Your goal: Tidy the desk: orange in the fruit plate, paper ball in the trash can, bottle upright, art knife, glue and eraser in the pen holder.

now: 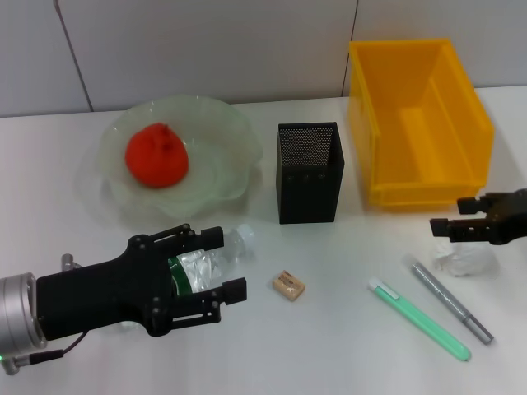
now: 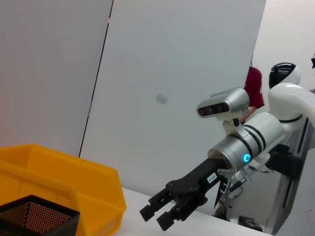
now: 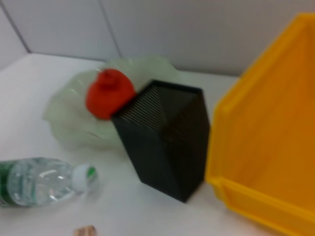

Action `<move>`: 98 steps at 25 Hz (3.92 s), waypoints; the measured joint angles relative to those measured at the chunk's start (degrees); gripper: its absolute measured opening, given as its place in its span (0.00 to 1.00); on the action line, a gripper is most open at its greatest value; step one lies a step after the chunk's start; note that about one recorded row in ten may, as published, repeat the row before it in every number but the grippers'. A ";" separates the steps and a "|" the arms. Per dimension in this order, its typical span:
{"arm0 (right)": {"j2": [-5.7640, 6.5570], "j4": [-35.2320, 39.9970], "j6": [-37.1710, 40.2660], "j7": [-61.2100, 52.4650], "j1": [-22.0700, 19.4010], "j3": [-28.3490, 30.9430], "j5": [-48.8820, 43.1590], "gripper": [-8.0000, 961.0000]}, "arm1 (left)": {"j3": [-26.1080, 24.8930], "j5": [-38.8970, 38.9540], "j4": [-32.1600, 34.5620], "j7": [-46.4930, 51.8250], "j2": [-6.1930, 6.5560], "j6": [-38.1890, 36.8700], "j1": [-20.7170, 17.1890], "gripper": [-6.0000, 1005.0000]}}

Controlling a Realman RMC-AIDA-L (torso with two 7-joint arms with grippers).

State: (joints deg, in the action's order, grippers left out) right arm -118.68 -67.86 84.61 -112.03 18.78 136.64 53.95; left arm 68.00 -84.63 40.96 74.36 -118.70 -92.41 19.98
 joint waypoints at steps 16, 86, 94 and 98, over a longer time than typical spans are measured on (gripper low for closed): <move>-0.16 0.69 -3.07 -4.88 0.81 -0.01 -5.42 0.79 | 0.52 0.04 -0.89 0.00 -0.14 -0.46 -0.02 0.80; -0.40 -2.31 -1.97 -6.08 -0.63 0.02 -2.08 0.57 | 2.75 2.82 -1.31 0.00 -0.21 -1.90 -0.64 0.80; -0.40 -5.33 -0.67 1.98 -3.76 0.03 15.71 0.57 | 2.75 2.81 -1.32 -0.03 -0.21 -1.90 -0.43 0.80; -0.41 -3.52 -2.02 6.44 -3.20 0.07 20.11 0.57 | 2.75 2.81 -1.32 -0.04 -0.21 -1.89 -0.25 0.80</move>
State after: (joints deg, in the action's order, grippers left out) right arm -119.09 -71.38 82.59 -105.59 15.59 136.72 74.06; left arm 70.75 -81.82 39.63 74.32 -118.91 -94.31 19.73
